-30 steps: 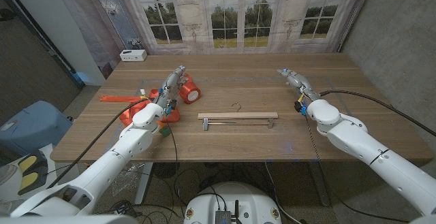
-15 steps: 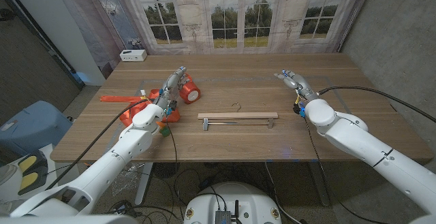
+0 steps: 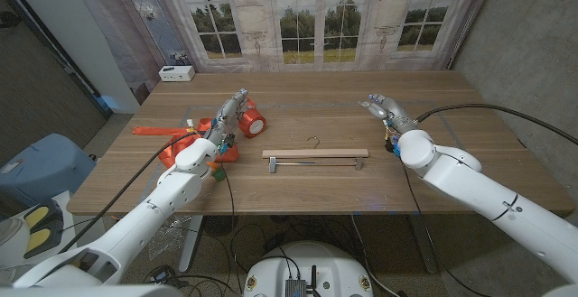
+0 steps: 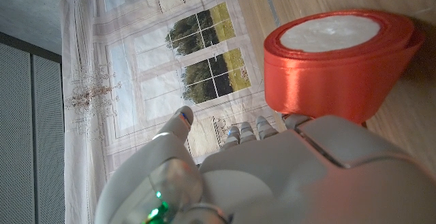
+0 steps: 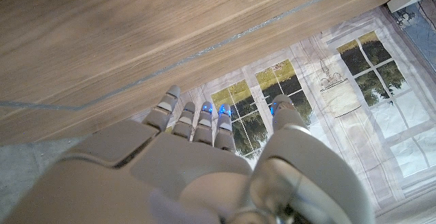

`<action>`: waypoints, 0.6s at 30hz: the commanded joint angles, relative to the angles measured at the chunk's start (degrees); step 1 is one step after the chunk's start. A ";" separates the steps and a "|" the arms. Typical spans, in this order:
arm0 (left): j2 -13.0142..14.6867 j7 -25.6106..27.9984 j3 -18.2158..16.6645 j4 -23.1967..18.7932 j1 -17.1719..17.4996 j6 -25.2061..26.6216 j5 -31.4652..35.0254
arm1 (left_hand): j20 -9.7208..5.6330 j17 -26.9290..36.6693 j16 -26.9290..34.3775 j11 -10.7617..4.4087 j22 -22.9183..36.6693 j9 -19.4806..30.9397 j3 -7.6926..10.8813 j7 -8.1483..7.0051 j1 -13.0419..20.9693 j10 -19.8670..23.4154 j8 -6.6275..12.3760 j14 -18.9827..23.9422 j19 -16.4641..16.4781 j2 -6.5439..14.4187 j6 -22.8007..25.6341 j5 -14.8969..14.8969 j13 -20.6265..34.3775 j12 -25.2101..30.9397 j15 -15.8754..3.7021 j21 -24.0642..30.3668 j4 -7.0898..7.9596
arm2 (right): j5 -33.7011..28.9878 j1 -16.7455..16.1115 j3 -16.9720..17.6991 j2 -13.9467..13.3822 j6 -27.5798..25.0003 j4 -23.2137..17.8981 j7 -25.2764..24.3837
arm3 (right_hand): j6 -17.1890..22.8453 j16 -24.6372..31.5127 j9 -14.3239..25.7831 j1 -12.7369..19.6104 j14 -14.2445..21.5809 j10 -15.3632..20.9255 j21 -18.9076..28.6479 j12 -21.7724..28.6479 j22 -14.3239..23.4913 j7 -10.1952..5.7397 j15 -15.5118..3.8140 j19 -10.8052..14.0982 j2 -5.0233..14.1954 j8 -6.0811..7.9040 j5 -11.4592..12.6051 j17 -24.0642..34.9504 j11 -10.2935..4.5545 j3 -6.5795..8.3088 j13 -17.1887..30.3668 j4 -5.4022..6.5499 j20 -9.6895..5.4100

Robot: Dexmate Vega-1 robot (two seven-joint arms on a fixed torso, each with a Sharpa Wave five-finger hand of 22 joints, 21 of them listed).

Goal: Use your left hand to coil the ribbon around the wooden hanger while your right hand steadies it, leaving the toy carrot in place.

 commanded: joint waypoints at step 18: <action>0.29 0.22 0.25 -1.51 0.96 0.46 -0.04 | 0.32 0.25 0.24 0.23 0.23 0.15 0.14 -0.01 0.33 0.37 0.24 -0.14 0.28 0.05 0.38 0.03 0.30 0.25 0.27 -0.34 -0.42 | -12.06 12.03 -16.53 -0.62 -28.97 -10.60 4.92 | 4.69 1.21 0.43 7.50 6.30 4.17 1.37 0.53 0.24 0.21 -3.13 5.70 0.17 0.51 0.56 0.21 -0.70 3.23 0.42 -1.21 -4.17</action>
